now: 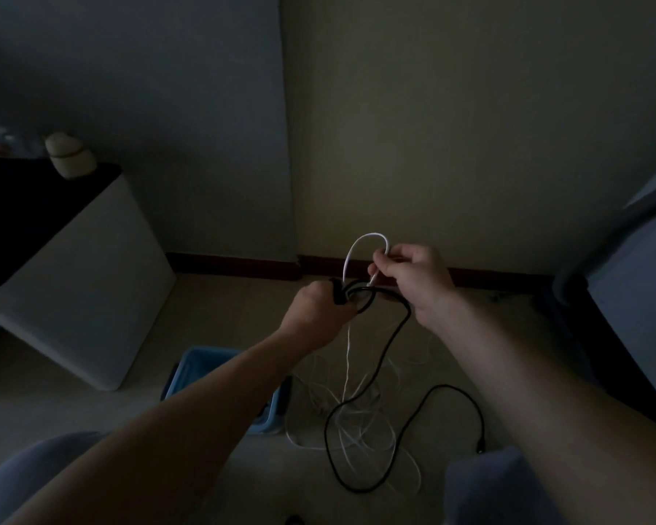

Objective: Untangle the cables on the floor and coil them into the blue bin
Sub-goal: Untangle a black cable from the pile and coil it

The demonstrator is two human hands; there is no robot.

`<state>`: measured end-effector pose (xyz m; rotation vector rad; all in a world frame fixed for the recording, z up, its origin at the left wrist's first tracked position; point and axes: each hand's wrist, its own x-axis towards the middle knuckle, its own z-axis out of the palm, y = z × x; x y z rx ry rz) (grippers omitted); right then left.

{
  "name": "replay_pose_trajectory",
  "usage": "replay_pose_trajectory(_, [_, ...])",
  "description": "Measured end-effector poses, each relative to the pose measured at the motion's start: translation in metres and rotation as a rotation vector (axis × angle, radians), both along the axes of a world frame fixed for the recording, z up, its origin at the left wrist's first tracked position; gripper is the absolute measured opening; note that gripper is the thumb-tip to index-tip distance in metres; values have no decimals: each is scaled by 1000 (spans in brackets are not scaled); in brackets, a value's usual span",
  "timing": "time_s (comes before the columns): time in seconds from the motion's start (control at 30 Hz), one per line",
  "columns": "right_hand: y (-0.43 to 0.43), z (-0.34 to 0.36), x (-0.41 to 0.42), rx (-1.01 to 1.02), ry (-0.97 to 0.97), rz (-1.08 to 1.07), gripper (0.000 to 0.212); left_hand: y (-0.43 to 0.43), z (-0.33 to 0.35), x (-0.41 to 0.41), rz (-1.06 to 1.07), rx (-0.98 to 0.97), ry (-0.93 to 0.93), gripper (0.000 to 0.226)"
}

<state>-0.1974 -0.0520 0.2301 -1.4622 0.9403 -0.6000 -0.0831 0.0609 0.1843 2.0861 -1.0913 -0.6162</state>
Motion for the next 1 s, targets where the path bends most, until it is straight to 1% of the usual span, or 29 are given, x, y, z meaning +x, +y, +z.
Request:
replay_pose_trajectory(0.03, [1, 1, 1, 23, -24, -19, 16, 0, 2, 0, 9, 12, 3, 21])
replay_pose_trajectory(0.07, [3, 2, 1, 46, -45, -34, 15, 0, 3, 0, 30, 20, 46, 21])
replay_pose_trajectory(0.17, [8, 3, 4, 180, -78, -58, 15, -1, 7, 0, 118, 23, 340, 26])
replay_pose_trajectory(0.2, [8, 3, 6, 248, -73, -67, 15, 0, 7, 0, 132, 19, 368, 28])
replay_pose_trajectory(0.23, [9, 4, 7, 314, -61, -77, 14, 1, 6, 1, 127, 14, 295, 28])
replay_pose_trajectory(0.27, [9, 5, 7, 368, -42, -86, 14, 2, 4, 2, 105, 17, 147, 26])
replay_pose_trajectory(0.33, [7, 3, 7, 408, -20, -107, 14, 6, 1, 3, 74, 31, -190, 22])
replay_pose_trajectory(0.37, [6, 2, 7, 401, -18, -118, 14, 6, 2, 4, 76, 22, -283, 20])
replay_pose_trajectory(0.4, [8, 1, 8, 379, -20, -131, 15, 5, 3, 6, 80, 4, -316, 19])
replay_pose_trajectory(0.43, [8, 0, 9, 315, -15, -157, 17, 4, 4, 7, 76, 0, -320, 18])
replay_pose_trajectory(0.47, [8, 0, 9, 195, 14, -199, 19, 4, 5, 7, 67, 5, -292, 17])
replay_pose_trajectory(0.5, [6, 0, 9, 35, 59, -253, 21, 3, 6, 8, 71, 24, -212, 17])
replay_pose_trajectory(0.53, [2, 1, 9, -121, 94, -313, 22, 2, 7, 9, 83, 41, -91, 16])
replay_pose_trajectory(0.57, [-6, 1, 7, -232, 107, -354, 20, 2, 7, 10, 98, 64, 32, 16])
replay_pose_trajectory(0.6, [-15, 2, 4, -279, 112, -357, 18, 3, 8, 10, 101, 87, 112, 16])
replay_pose_trajectory(0.67, [-30, 1, -3, -289, 183, -282, 21, 4, 9, 11, 53, 117, 121, 18])
replay_pose_trajectory(0.7, [-36, -1, -8, -330, 293, -223, 25, 5, 9, 11, 35, 123, 121, 17])
replay_pose_trajectory(0.77, [-41, -5, -17, -460, 539, -110, 42, 6, 11, 10, 14, 129, 145, 17])
replay_pose_trajectory(0.8, [-42, -7, -19, -475, 599, -53, 53, 5, 11, 10, 9, 133, 145, 18])
replay_pose_trajectory(0.83, [-39, -7, -17, -452, 604, -1, 58, 5, 11, 10, 0, 141, 138, 19])
replay_pose_trajectory(0.87, [-34, -8, -15, -424, 568, 43, 55, 5, 12, 9, -15, 147, 129, 18])
replay_pose_trajectory(0.93, [-23, -8, -7, -427, 489, 109, 28, 3, 15, 7, -30, 149, 123, 18])
replay_pose_trajectory(0.97, [-17, -7, -3, -445, 488, 139, 16, 1, 17, 6, -30, 142, 114, 19])
replay_pose_trajectory(1.0, [-12, -6, 0, -459, 500, 190, 9, 0, 19, 5, -28, 136, 106, 21])
